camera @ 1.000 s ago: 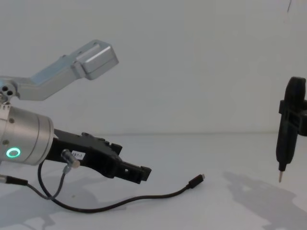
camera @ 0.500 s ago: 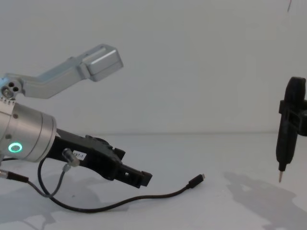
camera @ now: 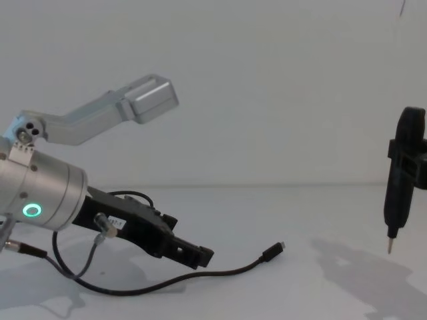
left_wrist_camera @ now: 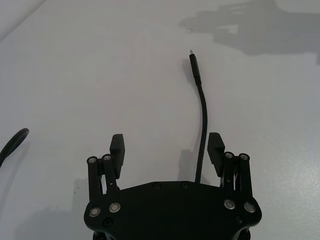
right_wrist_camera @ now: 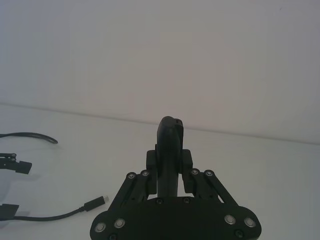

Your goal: Pick up the data cable with the one hand.

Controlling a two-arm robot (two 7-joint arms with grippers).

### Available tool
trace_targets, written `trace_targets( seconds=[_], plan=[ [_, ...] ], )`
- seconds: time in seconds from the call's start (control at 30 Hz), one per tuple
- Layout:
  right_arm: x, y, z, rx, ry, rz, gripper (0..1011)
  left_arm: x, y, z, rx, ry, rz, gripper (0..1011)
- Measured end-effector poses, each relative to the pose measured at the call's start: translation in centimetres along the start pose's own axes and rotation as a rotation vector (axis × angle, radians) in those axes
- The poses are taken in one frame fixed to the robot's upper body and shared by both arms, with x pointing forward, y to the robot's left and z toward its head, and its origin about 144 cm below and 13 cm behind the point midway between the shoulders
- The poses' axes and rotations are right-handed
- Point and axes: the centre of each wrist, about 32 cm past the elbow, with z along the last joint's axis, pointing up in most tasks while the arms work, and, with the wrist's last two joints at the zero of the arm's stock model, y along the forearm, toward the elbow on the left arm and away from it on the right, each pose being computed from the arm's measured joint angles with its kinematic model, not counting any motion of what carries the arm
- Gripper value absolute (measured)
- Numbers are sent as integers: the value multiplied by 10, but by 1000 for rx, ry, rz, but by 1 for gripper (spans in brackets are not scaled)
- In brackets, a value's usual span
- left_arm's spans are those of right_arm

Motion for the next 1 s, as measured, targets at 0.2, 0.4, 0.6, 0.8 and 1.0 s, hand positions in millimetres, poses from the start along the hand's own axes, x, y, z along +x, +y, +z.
trace_targets(
  seconds=[0.2, 0.4, 0.6, 0.8, 1.0],
  plan=[
    [0, 0, 0, 0, 0, 0, 279, 1, -5, 0, 8, 0, -5, 1001],
    [0, 0, 0, 0, 0, 0, 279, 2, -10, -1, 13, -1, -14, 1001],
    [0, 0, 0, 0, 0, 0, 279, 1, -13, -1, 18, -1, -17, 1001],
    [0, 0, 0, 0, 0, 0, 279, 2, -16, -1, 28, 2, -15, 1001],
    [0, 0, 0, 0, 0, 0, 279, 2, -19, -2, 45, 12, -13, 1001]
  ],
)
